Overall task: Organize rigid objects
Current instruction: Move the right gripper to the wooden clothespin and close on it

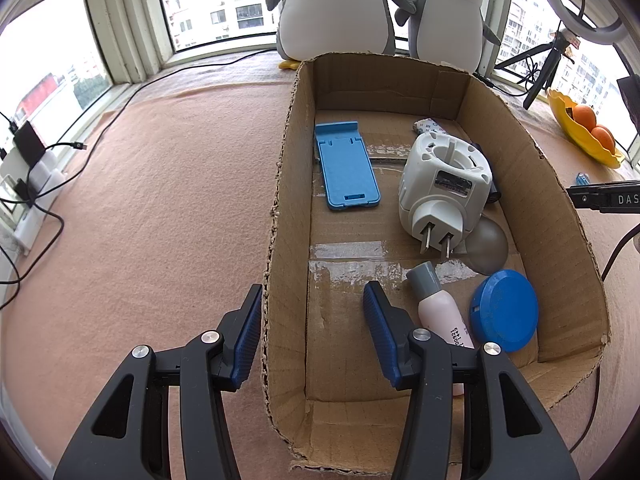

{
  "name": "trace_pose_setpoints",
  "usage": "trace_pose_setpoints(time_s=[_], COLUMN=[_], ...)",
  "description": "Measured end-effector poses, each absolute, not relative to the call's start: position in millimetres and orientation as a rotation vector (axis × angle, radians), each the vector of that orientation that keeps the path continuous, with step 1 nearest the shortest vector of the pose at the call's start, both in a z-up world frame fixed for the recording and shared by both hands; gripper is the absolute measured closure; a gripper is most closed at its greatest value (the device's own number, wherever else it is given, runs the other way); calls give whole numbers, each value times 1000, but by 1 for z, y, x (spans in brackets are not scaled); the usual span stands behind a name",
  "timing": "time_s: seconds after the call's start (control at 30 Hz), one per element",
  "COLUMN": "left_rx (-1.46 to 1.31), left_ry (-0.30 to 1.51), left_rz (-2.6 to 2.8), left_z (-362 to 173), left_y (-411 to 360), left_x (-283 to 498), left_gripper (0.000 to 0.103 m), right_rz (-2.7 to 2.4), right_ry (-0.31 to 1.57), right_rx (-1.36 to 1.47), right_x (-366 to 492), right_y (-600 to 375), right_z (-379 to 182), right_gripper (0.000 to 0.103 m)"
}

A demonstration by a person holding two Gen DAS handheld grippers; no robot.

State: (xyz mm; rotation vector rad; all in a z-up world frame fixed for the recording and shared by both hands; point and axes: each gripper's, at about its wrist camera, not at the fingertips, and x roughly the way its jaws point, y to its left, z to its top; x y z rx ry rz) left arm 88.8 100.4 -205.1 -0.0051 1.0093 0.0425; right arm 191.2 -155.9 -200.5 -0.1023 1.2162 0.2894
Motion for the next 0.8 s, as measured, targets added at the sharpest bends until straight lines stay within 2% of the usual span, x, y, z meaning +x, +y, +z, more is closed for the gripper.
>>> trace_pose_setpoints(time_s=[0.13, 0.27, 0.43, 0.57, 0.8], left_rx=[-5, -5, -5, -5, -5], left_ry=[1009, 1009, 1009, 1009, 1009], left_rz=[43, 43, 43, 43, 43], left_z=[-205, -205, -205, -205, -205], left_y=[100, 100, 100, 100, 100], left_x=[89, 89, 89, 89, 89], left_gripper=[53, 53, 53, 53, 53], right_rz=[287, 278, 269, 267, 263], right_ry=[1226, 1240, 1244, 1249, 1236], right_rx=[-122, -139, -160, -167, -164], right_x=[194, 198, 201, 203, 194], right_y=[-151, -149, -145, -144, -149], right_z=[-206, -211, -211, -211, -209], right_gripper=[69, 77, 82, 92, 92])
